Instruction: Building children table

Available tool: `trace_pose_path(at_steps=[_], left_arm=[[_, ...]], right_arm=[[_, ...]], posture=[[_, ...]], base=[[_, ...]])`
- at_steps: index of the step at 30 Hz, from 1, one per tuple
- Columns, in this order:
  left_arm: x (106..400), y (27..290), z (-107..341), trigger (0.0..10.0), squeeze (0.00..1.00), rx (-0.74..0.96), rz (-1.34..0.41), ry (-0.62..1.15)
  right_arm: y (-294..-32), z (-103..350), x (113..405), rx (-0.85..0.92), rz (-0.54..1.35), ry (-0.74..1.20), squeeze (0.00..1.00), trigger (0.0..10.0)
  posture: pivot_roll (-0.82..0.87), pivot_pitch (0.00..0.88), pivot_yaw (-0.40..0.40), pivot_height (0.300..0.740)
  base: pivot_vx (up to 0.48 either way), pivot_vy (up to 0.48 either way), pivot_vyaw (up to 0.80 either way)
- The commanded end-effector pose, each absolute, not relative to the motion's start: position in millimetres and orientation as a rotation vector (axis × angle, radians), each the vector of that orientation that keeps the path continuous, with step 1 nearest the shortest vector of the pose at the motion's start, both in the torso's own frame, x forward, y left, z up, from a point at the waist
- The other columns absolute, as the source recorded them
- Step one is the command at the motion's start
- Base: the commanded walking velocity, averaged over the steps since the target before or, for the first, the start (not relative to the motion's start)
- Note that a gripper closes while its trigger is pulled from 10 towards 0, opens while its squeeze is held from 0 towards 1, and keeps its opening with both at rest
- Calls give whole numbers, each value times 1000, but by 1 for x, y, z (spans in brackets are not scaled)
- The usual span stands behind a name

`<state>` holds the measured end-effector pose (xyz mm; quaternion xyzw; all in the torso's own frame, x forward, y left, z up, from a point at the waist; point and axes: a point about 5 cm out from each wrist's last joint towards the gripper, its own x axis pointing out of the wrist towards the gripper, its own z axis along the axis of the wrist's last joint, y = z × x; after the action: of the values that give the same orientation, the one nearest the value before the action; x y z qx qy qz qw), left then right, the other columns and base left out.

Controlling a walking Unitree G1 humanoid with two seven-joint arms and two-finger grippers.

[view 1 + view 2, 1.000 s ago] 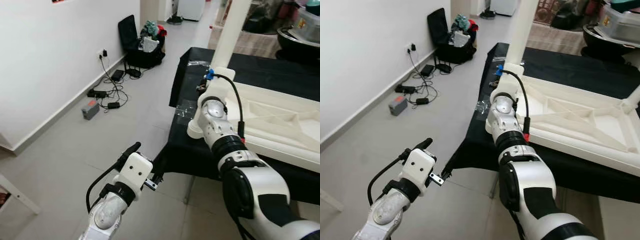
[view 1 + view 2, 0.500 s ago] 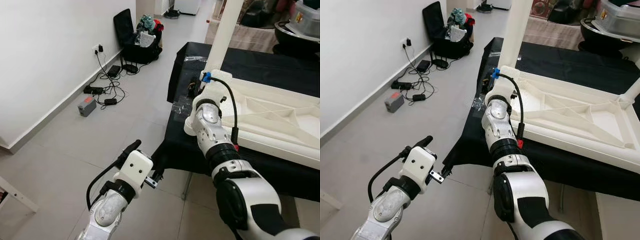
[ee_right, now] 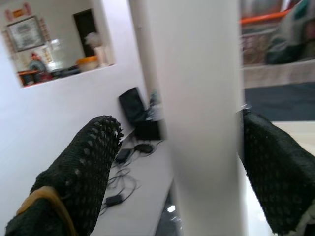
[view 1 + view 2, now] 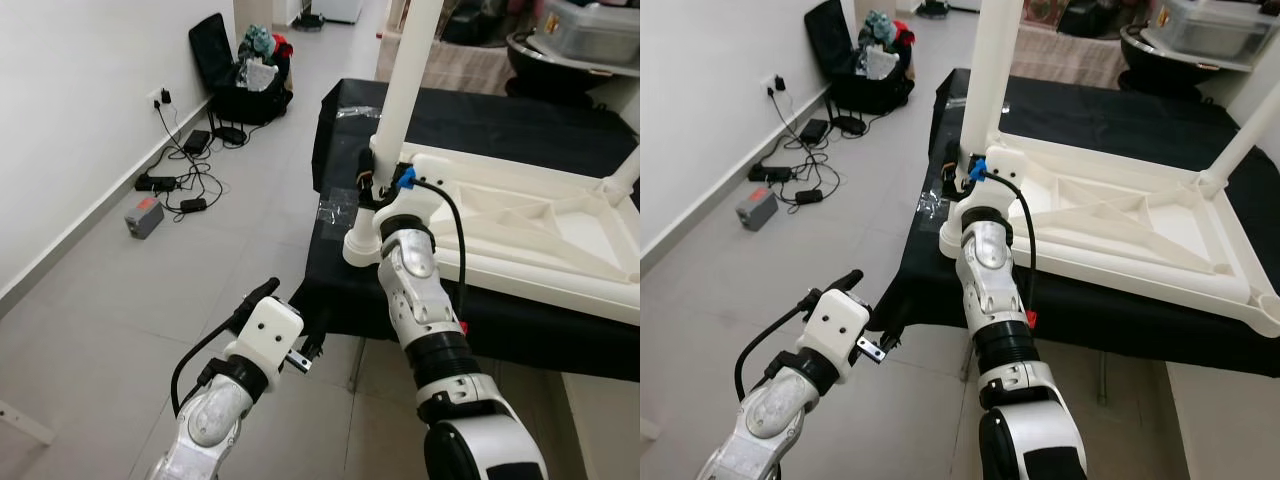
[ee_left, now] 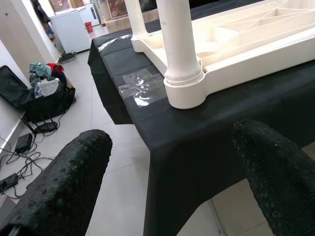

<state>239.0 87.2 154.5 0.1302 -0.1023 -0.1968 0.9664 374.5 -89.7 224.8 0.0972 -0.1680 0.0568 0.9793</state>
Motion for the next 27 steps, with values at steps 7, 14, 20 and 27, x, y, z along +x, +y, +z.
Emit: trace_pose_path(at_steps=[7,14,20,27], left_arm=[[240,87,150,10000,0,268,-399,-191],[243,94,151,10000,0,237,-360,-187],[246,99,156,10000,0,216,-315,-196],[248,113,162,10000,0,195,-228,-209]], right_arm=[[-92,218,358,232,305,-333,0,10000],[-139,186,323,137,287,-309,0,10000],[-165,172,312,115,173,-261,0,10000],[-184,167,314,114,16,-241,0,10000]], posture=[[96,98,-74,740],[82,87,-73,740],[80,80,-70,740],[90,68,-69,740]], base=[[0,0,0],[0,0,0],[0,0,0],[0,0,-571]])
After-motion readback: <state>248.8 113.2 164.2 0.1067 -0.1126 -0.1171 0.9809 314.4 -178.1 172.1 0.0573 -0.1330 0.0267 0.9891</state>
